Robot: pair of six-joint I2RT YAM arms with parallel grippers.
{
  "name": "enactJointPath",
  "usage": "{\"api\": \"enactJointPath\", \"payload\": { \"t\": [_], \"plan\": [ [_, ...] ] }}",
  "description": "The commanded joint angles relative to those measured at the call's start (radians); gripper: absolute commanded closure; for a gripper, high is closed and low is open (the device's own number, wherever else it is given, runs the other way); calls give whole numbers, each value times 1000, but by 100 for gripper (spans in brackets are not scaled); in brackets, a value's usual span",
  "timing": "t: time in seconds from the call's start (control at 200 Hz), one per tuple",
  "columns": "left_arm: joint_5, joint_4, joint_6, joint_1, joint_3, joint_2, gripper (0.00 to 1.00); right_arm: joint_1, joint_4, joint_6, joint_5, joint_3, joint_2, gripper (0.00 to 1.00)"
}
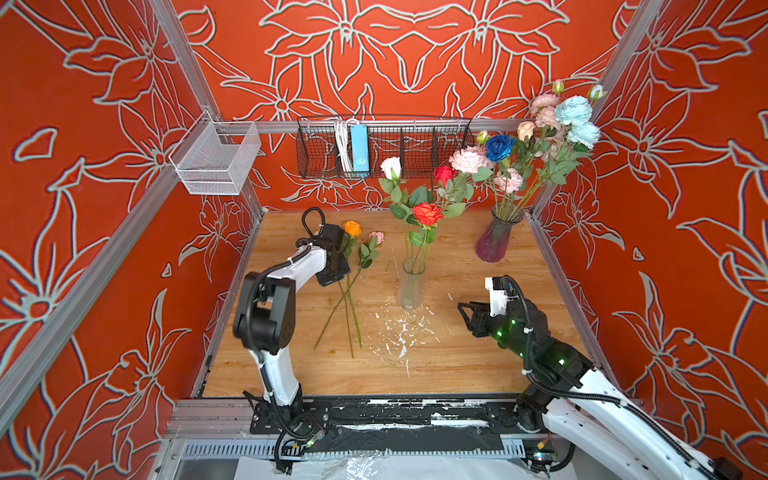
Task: Arrange the flowers into the vase
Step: 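Lift the white rose with the left gripper while the right gripper approaches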
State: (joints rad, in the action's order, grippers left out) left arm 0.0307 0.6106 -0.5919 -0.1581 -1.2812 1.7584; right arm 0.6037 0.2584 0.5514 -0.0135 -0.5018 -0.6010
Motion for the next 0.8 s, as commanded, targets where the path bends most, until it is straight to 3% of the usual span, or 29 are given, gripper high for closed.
{"api": "enactJointPath", "payload": {
  "t": [0.0,0.26,0.46,0.635,0.796],
  "plan": [
    [-48,-22,-18,-1,63,-153,100,-5,5,10,19,3,-5,57],
    [-160,-247,-13,-37,311,-550,100,-5,-119,-9,214,26,10,48],
    [-155,-455,57,-185,429,-836,100,-5,-122,-34,276,-35,-11,45],
    [-186,-597,147,-306,456,-964,100,-5,-116,-38,281,-73,-14,44],
    [-206,-659,184,-371,433,-980,100,-5,-116,-47,280,-101,-17,45]
  ]
}}
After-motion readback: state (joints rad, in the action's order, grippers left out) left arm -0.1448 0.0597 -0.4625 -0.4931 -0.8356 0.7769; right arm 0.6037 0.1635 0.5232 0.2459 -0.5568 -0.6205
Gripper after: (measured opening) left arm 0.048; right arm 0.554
